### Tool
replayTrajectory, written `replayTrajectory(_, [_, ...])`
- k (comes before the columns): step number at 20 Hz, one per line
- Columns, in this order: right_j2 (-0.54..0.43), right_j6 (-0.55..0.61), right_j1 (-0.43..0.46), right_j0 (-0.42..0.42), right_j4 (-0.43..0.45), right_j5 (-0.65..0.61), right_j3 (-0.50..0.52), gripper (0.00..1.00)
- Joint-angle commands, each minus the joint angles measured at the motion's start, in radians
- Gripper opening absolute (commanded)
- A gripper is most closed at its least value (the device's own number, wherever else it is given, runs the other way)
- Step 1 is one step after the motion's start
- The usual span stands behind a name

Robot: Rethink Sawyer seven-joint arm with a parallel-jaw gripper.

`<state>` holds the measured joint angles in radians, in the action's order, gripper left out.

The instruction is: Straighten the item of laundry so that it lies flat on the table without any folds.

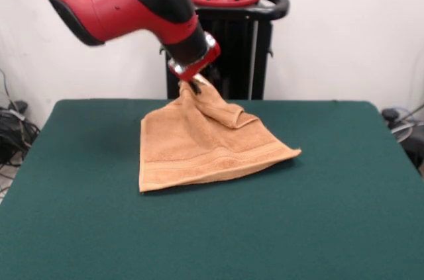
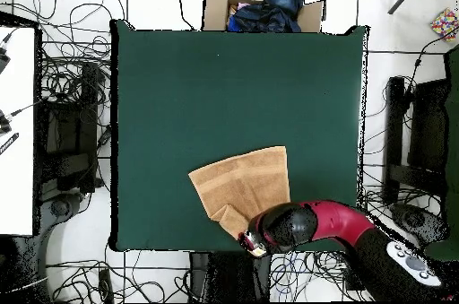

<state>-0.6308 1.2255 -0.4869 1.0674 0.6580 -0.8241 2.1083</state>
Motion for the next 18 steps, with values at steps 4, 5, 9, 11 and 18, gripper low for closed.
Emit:
replayTrajectory(4, [-0.026,0.223,-0.260,-0.102,-0.178,0.082,-0.027,1.00])
replayTrajectory(5, [0.003,0.262,-0.244,-0.118,-0.163,0.158,-0.039,1.00])
replayTrajectory(9, [0.211,0.458,-0.161,-0.252,-0.055,0.506,-0.117,1.00])
replayTrajectory(11, [0.317,0.505,-0.092,-0.319,-0.038,0.656,-0.168,1.00])
replayTrajectory(18, [0.530,0.454,0.074,-0.400,-0.142,0.984,-0.253,1.00])
